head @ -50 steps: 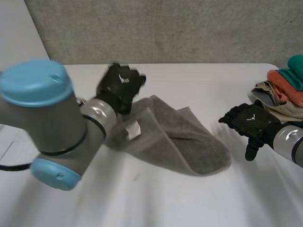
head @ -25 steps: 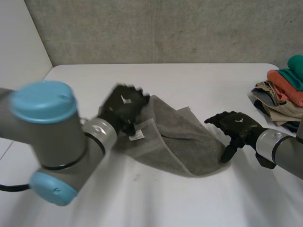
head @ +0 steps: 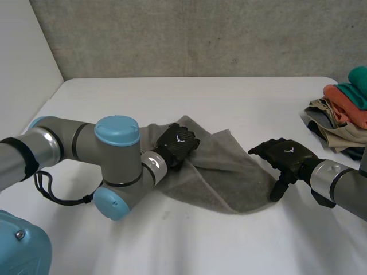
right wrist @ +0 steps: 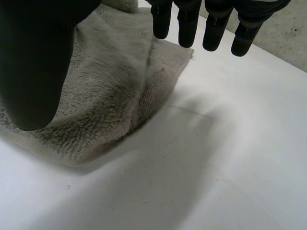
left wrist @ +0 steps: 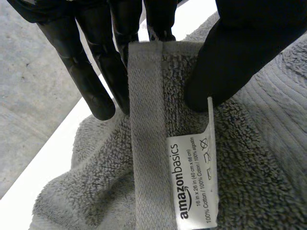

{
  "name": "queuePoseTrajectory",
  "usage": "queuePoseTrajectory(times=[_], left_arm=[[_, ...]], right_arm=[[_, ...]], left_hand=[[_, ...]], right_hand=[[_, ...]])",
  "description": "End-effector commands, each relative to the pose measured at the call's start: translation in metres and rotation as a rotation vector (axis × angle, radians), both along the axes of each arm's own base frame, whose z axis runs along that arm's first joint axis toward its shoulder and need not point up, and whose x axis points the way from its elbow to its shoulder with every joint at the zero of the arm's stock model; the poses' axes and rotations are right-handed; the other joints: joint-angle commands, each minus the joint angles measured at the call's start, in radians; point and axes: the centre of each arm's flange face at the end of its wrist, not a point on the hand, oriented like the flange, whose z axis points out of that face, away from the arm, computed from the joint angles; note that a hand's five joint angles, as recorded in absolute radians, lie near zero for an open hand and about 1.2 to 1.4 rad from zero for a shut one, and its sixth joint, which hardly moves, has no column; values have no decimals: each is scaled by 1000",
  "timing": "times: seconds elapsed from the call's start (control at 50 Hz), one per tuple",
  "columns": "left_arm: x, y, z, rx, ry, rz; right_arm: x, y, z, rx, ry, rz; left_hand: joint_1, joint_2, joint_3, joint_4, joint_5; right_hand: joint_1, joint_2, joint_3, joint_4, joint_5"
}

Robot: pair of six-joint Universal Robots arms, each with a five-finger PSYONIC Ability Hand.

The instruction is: Fold the laundry.

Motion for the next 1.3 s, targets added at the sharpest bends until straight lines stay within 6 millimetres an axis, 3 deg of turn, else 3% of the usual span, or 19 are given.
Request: queuePoseTrajectory(times=[0.02,0.06,0.12,0.28,0.36,0.5,0.58,0.68,0.76,0.8,0.82,0.84,0.86,0.88,0.96,1.1,1.14,1.2,1.3], left_arm=[[0,-3,8,-39,12,49],[1,-1,15,-53,17,64],[8,-1,42,-96,40,114],[35,27,118,-186,122,151],[44,40,138,-206,148,152],[52,51,157,-207,188,160],[53,52,157,-169,218,167],[53,51,161,-144,261,173],[53,53,164,-130,285,173],[53,53,165,-126,294,172],[53,54,166,-125,300,173],[54,55,170,-125,311,174],[55,56,172,-123,318,175],[57,57,174,-119,324,179],[64,60,183,-101,341,194],[112,38,205,-70,398,363],[124,31,206,-43,413,407],[134,26,197,-1,389,453],[141,25,178,58,341,492]], right_arm=[[-6,-5,1,-7,2,-20],[-8,-8,3,-13,3,-32],[-10,-12,6,-26,5,-42],[-19,-16,35,-140,83,-19],[-22,-10,36,-118,131,24],[-14,1,30,-82,120,108],[-10,-5,7,-32,80,106],[26,0,-6,30,-96,90],[39,-13,-21,63,-214,5],[42,-20,-26,59,-244,-38],[48,-26,-25,36,-272,-64],[52,-28,-24,22,-283,-65],[55,-31,-21,1,-291,-70],[56,-35,-16,-31,-295,-77],[58,-54,12,-193,-270,-67],[33,-74,72,-454,-90,-70],[18,-74,85,-500,45,-79],[11,-60,105,-550,205,-62],[7,-41,129,-580,307,-69]], left_hand=[[267,257,268,260,276],[267,257,268,260,276],[267,257,268,260,276],[267,257,268,260,276],[267,257,268,260,276],[267,257,268,260,276],[267,257,268,260,276],[267,257,268,260,276],[267,257,268,260,276],[267,257,268,260,276],[267,257,268,260,276],[267,257,268,260,276],[267,257,268,260,276],[267,257,268,260,276],[267,257,268,260,276],[267,257,268,260,276],[267,257,268,260,276],[267,257,268,260,276],[267,257,268,260,276]], right_hand=[[-58,-44,-40,-37,-46],[-58,-44,-40,-37,-46],[-58,-44,-40,-37,-46],[-58,-44,-40,-37,-46],[-58,-44,-40,-37,-46],[-58,-44,-40,-37,-46],[-58,-44,-40,-37,-46],[-58,-44,-40,-37,-46],[-58,-44,-40,-37,-46],[115,129,134,136,127],[529,543,548,550,541],[792,806,811,813,804],[1083,1096,1101,1103,1094],[1163,1176,1181,1184,1175],[1164,1177,1182,1185,1176],[1164,1177,1182,1185,1176],[1164,1177,1182,1185,1176],[1164,1177,1182,1185,1176],[1164,1177,1182,1185,1176]])
